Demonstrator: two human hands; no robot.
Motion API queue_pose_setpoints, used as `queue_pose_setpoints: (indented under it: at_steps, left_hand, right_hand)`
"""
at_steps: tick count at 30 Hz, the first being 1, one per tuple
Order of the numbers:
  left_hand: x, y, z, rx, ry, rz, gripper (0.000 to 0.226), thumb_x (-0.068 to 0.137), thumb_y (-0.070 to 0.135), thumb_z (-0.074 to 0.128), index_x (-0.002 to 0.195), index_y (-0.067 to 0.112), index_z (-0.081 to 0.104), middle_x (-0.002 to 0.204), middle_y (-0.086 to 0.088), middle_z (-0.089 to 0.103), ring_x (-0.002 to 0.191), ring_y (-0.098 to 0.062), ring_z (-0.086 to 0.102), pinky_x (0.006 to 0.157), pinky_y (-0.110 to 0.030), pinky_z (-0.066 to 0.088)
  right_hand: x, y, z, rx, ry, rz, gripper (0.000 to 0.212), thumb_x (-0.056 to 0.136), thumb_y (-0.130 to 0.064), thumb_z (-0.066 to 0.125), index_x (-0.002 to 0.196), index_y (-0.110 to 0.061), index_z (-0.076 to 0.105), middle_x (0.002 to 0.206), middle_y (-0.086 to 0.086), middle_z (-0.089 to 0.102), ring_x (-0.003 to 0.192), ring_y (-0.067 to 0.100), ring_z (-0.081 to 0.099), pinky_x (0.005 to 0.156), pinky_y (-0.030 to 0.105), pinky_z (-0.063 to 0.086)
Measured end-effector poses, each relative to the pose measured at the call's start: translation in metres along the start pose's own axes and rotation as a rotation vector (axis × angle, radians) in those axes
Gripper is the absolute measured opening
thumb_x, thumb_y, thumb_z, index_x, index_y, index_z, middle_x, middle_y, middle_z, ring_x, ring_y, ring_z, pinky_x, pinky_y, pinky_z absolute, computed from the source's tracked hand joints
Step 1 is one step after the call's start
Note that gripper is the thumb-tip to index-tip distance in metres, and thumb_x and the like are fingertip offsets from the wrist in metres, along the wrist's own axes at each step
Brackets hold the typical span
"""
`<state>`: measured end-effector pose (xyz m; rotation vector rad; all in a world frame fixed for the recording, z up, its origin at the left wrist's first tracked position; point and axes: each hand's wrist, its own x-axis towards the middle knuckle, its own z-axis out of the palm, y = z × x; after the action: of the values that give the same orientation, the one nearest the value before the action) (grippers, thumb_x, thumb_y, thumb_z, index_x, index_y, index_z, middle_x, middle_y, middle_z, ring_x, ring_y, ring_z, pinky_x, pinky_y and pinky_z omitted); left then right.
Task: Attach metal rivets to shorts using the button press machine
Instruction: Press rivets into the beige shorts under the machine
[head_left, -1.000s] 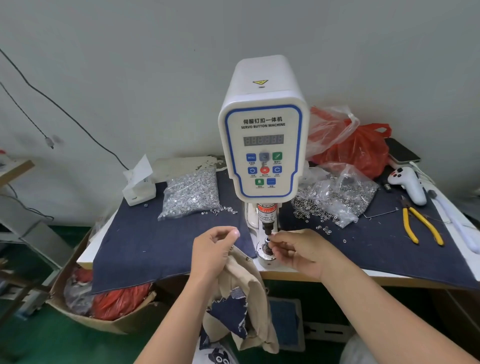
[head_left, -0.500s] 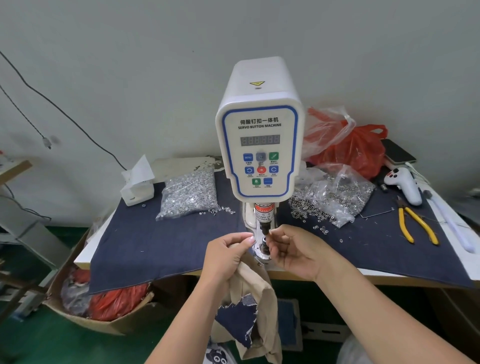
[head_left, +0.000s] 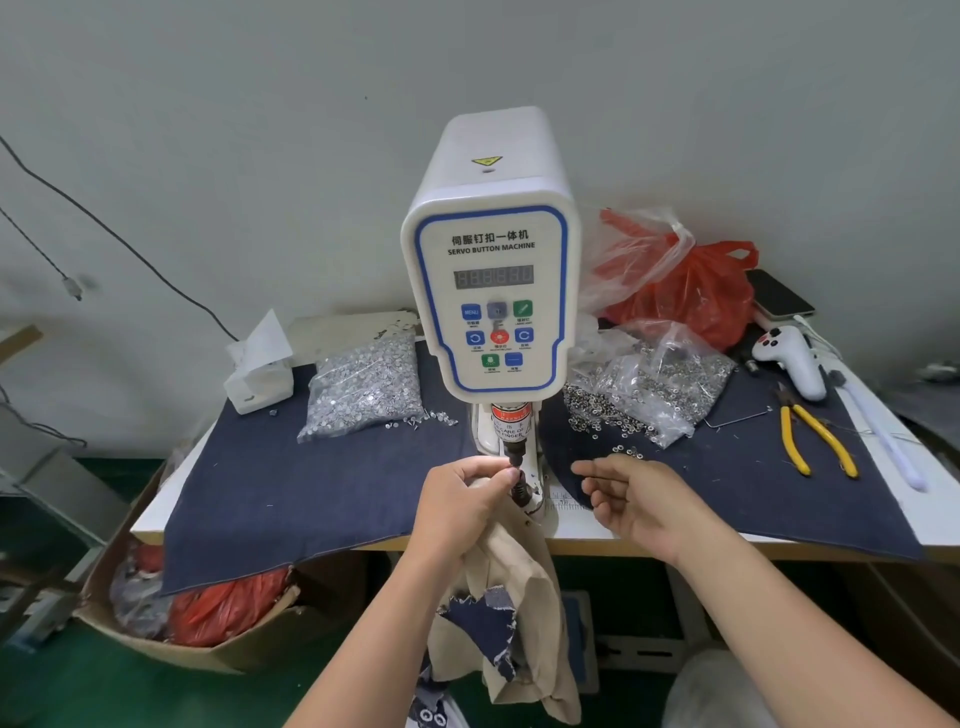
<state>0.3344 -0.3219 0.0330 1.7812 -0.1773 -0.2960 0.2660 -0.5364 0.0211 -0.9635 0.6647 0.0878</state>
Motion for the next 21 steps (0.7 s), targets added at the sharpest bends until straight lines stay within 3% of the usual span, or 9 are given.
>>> queue_pose_setpoints:
  at_steps: [6,12,16,21]
  left_hand:
    - [0.001,0.003,0.001,0.017,-0.019,-0.018,0.014,0.087,0.019,0.085,0.08,0.031,0.083,0.086,0.008,0.081,0.08,-0.002,0.072,0.07,-0.014,0.051]
    - [0.003,0.013,0.004,0.153,0.008,-0.024,0.01,0.087,0.02,0.083,0.079,0.025,0.08,0.07,0.012,0.074,0.063,0.0,0.063,0.059,-0.016,0.045]
    - [0.006,0.016,0.003,0.197,-0.006,-0.034,0.008,0.088,0.021,0.083,0.083,0.025,0.078,0.071,0.012,0.073,0.063,-0.006,0.062,0.062,-0.023,0.046]
    - [0.001,0.011,-0.006,0.137,-0.013,-0.004,0.001,0.095,0.032,0.073,0.094,0.031,0.073,0.085,0.015,0.075,0.076,0.0,0.067,0.067,-0.016,0.048]
  right_hand:
    - [0.003,0.004,-0.006,0.046,-0.03,0.009,0.03,0.1,-0.014,0.058,0.089,0.0,0.082,0.071,0.009,0.07,0.052,0.012,0.06,0.047,0.021,0.051]
    - [0.003,0.005,-0.008,0.02,-0.037,-0.001,0.031,0.101,-0.017,0.057,0.09,-0.001,0.082,0.073,0.009,0.071,0.054,0.012,0.061,0.048,0.022,0.052]
    - [0.0,0.004,-0.007,0.014,-0.036,-0.004,0.032,0.101,-0.017,0.058,0.089,-0.001,0.082,0.073,0.01,0.07,0.055,0.013,0.06,0.049,0.022,0.052]
    - [-0.012,0.001,0.001,-0.113,-0.034,-0.091,0.021,0.098,-0.017,0.064,0.098,-0.003,0.081,0.076,0.011,0.07,0.057,0.013,0.06,0.051,0.024,0.052]
